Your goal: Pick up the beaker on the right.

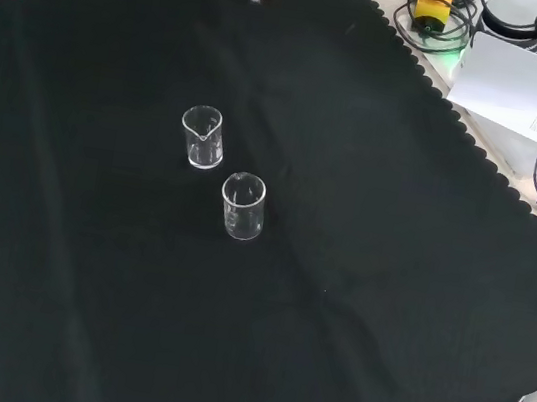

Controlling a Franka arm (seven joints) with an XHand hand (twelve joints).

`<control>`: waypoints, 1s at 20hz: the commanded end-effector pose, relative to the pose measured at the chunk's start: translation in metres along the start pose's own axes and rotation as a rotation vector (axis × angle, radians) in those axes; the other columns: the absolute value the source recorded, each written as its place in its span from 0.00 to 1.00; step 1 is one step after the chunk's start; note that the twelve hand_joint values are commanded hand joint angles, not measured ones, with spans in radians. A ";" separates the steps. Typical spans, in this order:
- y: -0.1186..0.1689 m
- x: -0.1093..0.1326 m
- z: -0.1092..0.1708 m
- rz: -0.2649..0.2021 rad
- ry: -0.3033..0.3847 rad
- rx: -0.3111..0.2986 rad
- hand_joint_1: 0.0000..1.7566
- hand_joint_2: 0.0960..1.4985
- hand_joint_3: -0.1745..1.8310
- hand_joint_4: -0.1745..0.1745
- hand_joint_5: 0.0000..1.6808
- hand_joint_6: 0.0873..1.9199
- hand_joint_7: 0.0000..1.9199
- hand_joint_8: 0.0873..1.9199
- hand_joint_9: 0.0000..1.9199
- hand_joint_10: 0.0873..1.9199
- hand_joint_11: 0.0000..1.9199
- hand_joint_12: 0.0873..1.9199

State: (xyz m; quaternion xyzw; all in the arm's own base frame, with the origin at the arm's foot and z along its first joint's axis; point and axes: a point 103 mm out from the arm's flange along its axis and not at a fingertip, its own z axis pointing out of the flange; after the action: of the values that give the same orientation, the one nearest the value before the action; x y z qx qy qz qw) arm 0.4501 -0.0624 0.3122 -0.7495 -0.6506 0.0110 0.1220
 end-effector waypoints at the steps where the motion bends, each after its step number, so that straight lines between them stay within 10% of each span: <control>1: 0.058 -0.018 0.039 -0.049 0.073 0.049 0.41 0.46 0.36 0.50 0.21 0.00 0.08 0.28 0.16 0.32 0.02 0.72; 20: 0.093 -0.025 0.122 -0.195 0.223 0.061 0.45 0.37 0.39 0.46 0.23 0.00 0.09 0.28 0.16 0.32 0.00 0.71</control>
State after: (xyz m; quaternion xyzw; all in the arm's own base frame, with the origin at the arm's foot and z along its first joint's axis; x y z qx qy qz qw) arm 0.5014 -0.0835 0.1915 -0.6946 -0.6879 -0.0224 0.2091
